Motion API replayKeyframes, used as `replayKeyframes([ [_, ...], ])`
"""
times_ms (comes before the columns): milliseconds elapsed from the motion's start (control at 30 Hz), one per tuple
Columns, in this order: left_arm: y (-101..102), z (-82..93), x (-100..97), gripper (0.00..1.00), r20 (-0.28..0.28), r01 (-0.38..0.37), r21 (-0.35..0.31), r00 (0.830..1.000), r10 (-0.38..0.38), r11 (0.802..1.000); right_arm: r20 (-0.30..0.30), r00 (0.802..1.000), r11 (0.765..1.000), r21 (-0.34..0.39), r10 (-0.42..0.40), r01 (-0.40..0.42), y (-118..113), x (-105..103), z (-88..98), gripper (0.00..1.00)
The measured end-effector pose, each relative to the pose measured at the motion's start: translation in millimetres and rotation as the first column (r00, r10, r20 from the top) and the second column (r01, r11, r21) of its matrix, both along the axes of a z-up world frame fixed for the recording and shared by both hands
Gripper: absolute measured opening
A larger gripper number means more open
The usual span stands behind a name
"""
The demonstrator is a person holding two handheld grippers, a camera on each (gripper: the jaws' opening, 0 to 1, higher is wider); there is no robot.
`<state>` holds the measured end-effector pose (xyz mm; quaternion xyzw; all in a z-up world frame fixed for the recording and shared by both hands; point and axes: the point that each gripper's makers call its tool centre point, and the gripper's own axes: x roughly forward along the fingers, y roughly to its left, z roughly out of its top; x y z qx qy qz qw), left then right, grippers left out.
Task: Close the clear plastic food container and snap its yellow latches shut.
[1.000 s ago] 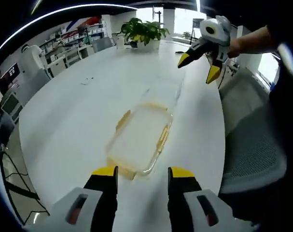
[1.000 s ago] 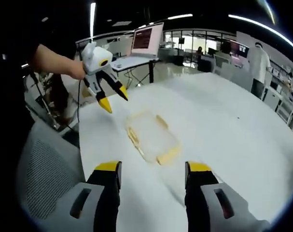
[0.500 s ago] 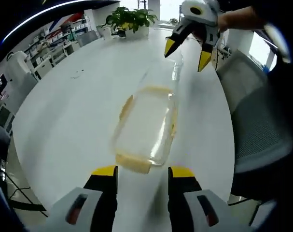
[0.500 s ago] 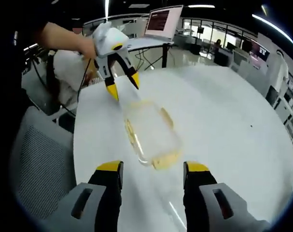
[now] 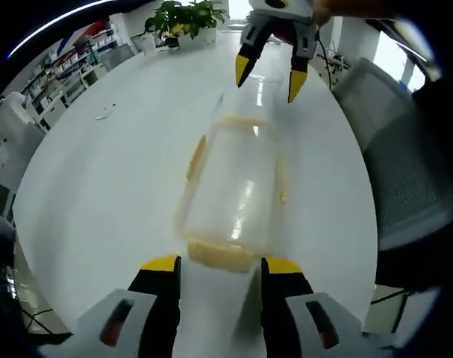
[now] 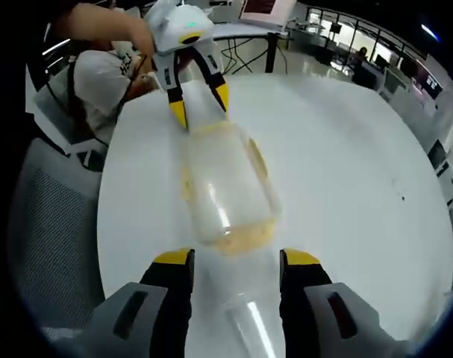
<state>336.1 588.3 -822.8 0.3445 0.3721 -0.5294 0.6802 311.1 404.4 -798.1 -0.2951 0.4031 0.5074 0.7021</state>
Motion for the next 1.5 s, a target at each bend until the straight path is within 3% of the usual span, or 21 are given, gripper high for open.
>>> replayKeyframes([
  [233, -0.6, -8.8, 2.9, 0.38, -0.019, 0.031, 0.01, 0.999, -0.031, 0.999, -0.018, 0.996, 0.992, -0.093, 0.084, -0.085, 2.4, 3.9, -16.4, 0.43],
  [467, -6.3, -11.8, 2.9, 0.39, -0.008, 0.095, 0.035, 0.995, -0.095, 0.995, -0.043, 0.989, 0.982, -0.12, 0.139, -0.143, 9.0, 9.3, -27.6, 0.47],
  [867, -9.6, -19.8, 1.2, 0.38, -0.029, 0.127, 0.045, 0.992, -0.126, 0.991, -0.058, 0.971, 0.942, -0.236, 0.231, -0.238, 6.0, 13.2, -49.0, 0.42],
  [1500, -12.4, -22.3, -0.7, 0.33, -0.064, 0.16, 0.053, 0.986, -0.157, 0.986, -0.087, 0.968, 0.929, -0.274, 0.235, -0.25, 8.4, 13.3, -53.3, 0.36],
])
